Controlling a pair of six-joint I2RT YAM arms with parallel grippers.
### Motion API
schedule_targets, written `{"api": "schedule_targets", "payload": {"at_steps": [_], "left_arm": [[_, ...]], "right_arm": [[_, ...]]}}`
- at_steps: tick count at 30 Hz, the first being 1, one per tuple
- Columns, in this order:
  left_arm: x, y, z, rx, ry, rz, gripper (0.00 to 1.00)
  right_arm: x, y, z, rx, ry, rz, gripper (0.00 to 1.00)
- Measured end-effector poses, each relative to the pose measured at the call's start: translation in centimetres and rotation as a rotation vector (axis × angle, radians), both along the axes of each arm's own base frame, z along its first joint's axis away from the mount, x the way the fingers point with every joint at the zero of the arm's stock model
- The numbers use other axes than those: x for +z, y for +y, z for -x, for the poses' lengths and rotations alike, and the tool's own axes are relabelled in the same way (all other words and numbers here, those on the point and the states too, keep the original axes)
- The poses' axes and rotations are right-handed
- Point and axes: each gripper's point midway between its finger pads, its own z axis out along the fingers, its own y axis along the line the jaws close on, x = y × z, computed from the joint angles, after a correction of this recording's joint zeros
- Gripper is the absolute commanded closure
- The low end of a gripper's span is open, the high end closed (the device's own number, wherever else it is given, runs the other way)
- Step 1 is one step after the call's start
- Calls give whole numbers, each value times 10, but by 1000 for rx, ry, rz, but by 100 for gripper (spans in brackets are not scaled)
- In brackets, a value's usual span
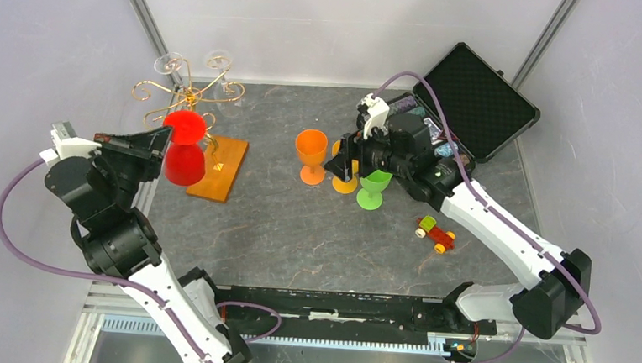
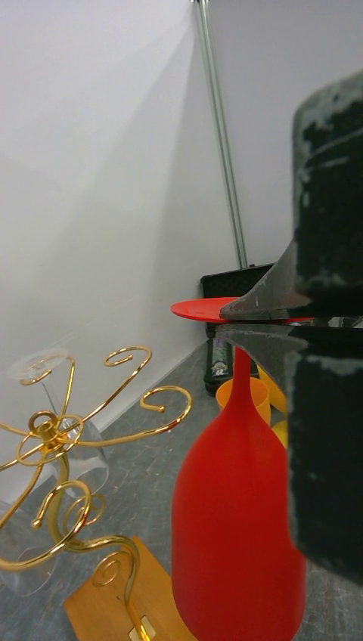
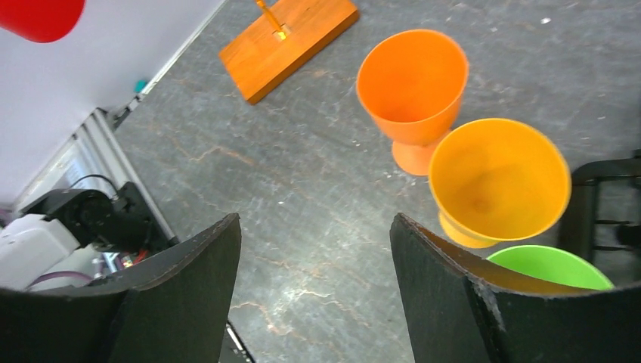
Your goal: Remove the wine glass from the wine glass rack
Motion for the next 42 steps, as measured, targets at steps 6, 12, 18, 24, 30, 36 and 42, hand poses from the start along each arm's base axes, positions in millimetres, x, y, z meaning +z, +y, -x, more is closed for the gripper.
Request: {"api": "schedule_targets", "payload": {"at_steps": [6,12,18,24,30,36,42], "left_arm": [[-3,-21,7,-70,-8,6,98],[-19,-44,9,-184,-21,70,98],[-38,-50,-12,-304,-55,247,98],[-34,-68,-27,-445,-101,381,98],[-10,-113,-25,-645,-152,422,98],[7,-140,-25,-737,-180,506,98],[39,-151,-13,-775,-237,577,98]], "right_arm": [[1,12,7,21,54,-100,22],[18,15,10,7,53,-202,18],[28,18,20,26,63,-318,9],[31,21,27,35,95,-425,7],[26,20,32,17,141,-520,3],[35,9,38,-22,130,-672,1],[67,4,53,29,81,-866,1]]}}
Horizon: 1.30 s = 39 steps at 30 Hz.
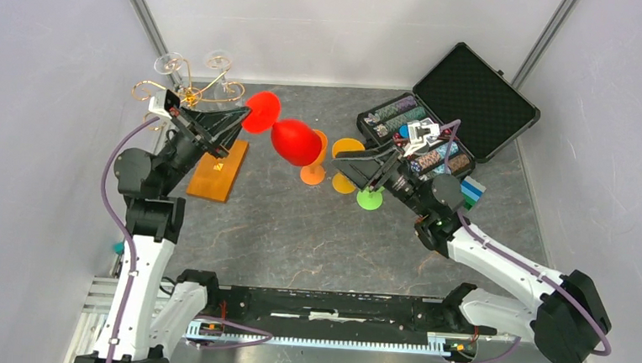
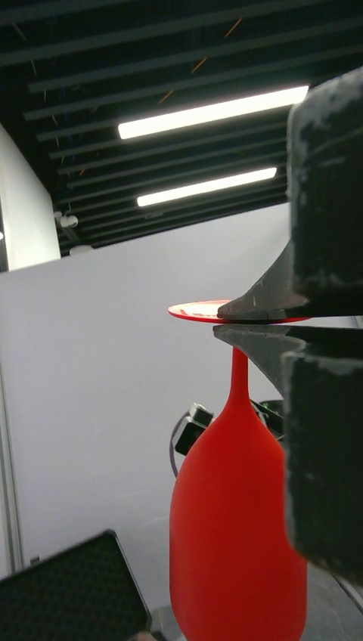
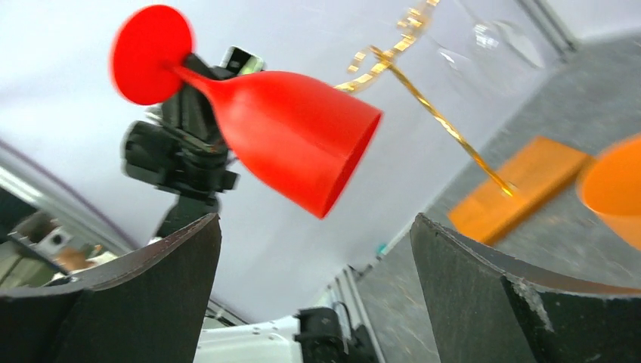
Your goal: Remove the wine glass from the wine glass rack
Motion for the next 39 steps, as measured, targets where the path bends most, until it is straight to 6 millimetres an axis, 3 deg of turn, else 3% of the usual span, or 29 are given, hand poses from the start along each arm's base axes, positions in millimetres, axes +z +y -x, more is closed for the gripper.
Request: {"api": "schedule_targets", "payload": {"at_steps": [5,14,21,28,30,32,36,39], "left_arm": [[24,-2,11,-13,-50,63,98],[41,1,19,-24,-70,140,98],[59,6,41,-23,-127,183,98],[73,9,59,-36,-184,206,95],[74,8,60,-40,-186,209,89],[76,9,60,-38,-190,210,77],[82,8,62,-10,-224,167,35],[92,8,71,31,-281,108,17]], "right_arm": [[37,9,22,83,-80,-132,1],[77,27,40,211,-168,-259,20],[117,27,56,282,-284,-363,47],[135,27,67,331,-343,-418,86],[138,26,68,334,-352,-423,99],[142,25,71,345,-363,-429,100],[159,25,77,349,-413,-441,100],[163,27,70,315,-434,-417,100]]}}
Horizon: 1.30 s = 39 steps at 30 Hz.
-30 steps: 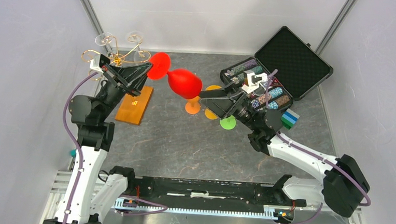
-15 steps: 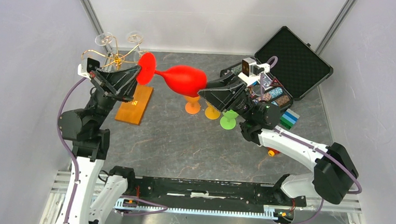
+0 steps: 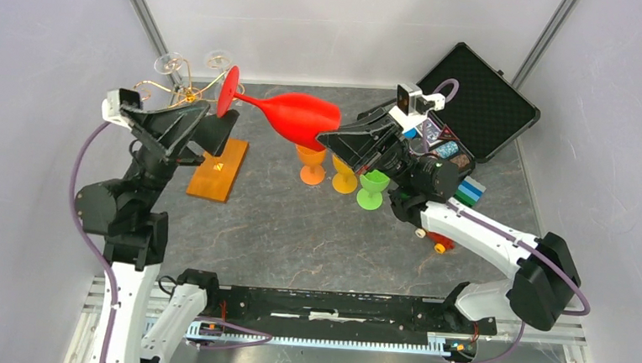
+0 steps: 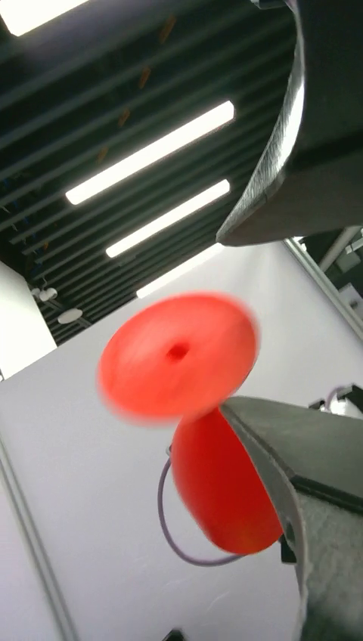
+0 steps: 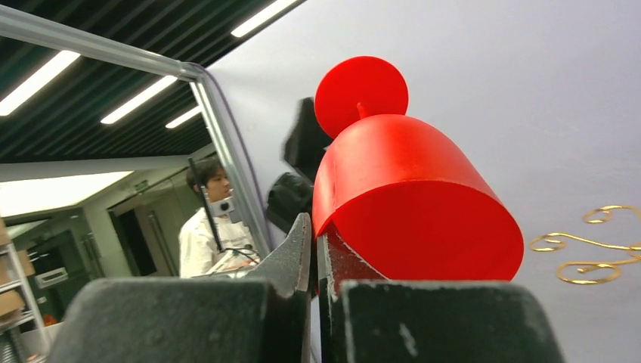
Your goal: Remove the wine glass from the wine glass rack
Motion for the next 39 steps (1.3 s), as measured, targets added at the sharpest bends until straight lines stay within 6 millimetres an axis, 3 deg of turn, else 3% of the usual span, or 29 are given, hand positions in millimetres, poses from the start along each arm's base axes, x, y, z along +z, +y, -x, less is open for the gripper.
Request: {"api": "schedule_targets", "payload": {"at_steps": [2,6,11,16,19,23,28,39], "left_arm": [[4,0,8,36,-43,-37,8],[10,0,31,133,-173,-150,0],[-3,-1,35,280,-249,-369,0],[-18,2,32,386,-281,-571,0],[-30,1,29,406,-307,-668,0],[-49,-1,20,401,-307,-763,0],[-67,1,10,402,-272,-833,0],[-82,6,-1,427,-238,-891,0]], "right_arm": [[-2,2,-7,-31,1,18,100],[-10,-1,-35,-145,45,90,100],[-15,-21,-75,-415,85,266,100],[-12,-42,-85,-637,7,510,100],[-23,-60,-80,-721,-43,650,100],[-64,-77,-68,-737,-98,860,100],[-119,-79,-55,-636,-169,1085,100],[-238,-105,-49,-507,-110,1502,100]]}}
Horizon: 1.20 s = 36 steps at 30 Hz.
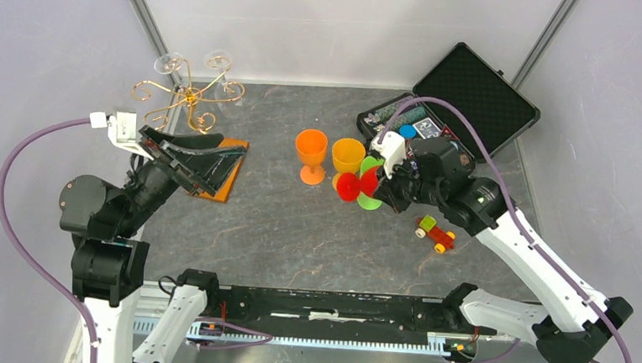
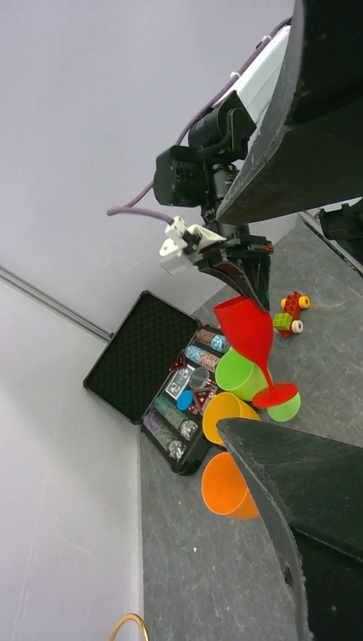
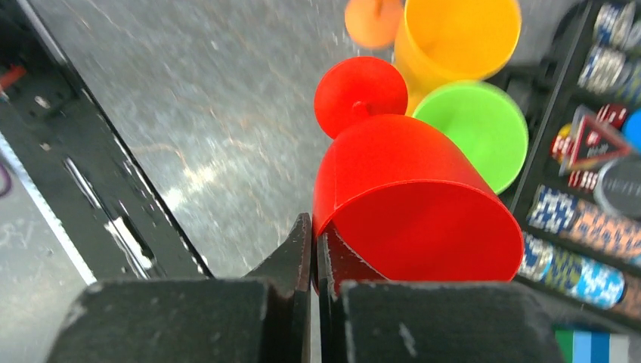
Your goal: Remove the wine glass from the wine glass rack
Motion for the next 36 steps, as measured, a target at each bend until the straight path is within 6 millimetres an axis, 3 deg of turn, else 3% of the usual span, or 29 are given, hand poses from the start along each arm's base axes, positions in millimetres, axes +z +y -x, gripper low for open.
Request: {"api": "schedule_targets", "payload": {"at_steps": [3,11,25,28,32,36], "left_arm": [[-5,1,-5,13,11,-4,0],[-14,2,-14,21,41,-10,0],[-30,2,-26,32,87,-13,0],[-33,2,-29,36,97,-13,0],[-35,3,-32,40,106,-13,0],[-35,4,-33,47,108,-12,0]], "right_arm": [[-31,-14,4,-31,65,100,100],[-69,-37,12,-77,136,239,100],[-122,-31,46,32,213,487,100],[-123,-35,41,8,193,511,94],[-126,-36,36,-12,184,533,72],[-135,-37,39,-7,209,576,59]]}}
